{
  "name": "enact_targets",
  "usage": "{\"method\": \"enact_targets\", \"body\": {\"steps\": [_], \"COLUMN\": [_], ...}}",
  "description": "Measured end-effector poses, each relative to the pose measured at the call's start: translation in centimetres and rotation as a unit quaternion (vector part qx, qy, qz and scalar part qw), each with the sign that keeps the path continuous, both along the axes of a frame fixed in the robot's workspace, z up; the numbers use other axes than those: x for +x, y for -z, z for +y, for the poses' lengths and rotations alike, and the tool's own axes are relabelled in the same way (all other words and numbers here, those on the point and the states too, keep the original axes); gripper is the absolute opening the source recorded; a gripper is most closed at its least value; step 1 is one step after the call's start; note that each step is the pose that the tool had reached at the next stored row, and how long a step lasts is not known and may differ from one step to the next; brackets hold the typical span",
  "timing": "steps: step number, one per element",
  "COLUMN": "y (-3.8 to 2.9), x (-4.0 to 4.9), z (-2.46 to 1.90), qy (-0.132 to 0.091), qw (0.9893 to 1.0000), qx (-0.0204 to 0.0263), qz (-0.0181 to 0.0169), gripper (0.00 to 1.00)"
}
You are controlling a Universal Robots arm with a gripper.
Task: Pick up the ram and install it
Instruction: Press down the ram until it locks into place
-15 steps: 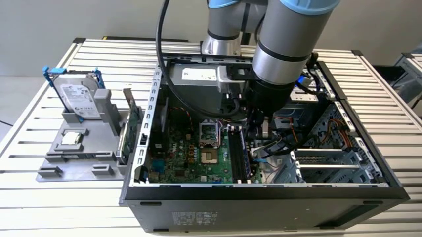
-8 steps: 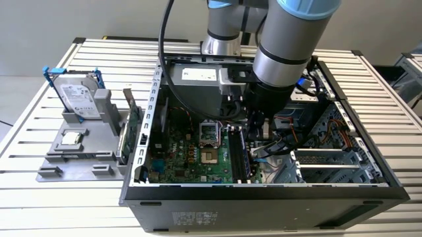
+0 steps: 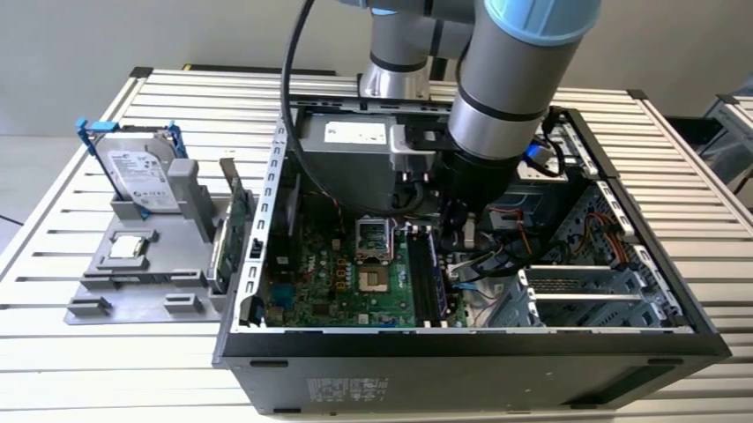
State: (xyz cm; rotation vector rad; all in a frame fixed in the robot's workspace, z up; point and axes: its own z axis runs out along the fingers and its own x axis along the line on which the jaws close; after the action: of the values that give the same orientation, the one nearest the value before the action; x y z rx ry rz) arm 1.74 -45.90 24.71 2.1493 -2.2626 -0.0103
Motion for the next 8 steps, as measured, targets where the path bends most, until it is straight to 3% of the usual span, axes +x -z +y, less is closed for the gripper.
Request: {"method": "enact_targets", "body": {"steps": [8], "y": [0.65], "x": [-0.01], "z": [0.07], "qy": [0.0], "qw": [1.0], "qx": [0.0], "qz": [0.0], "gripper": [0.0]}}
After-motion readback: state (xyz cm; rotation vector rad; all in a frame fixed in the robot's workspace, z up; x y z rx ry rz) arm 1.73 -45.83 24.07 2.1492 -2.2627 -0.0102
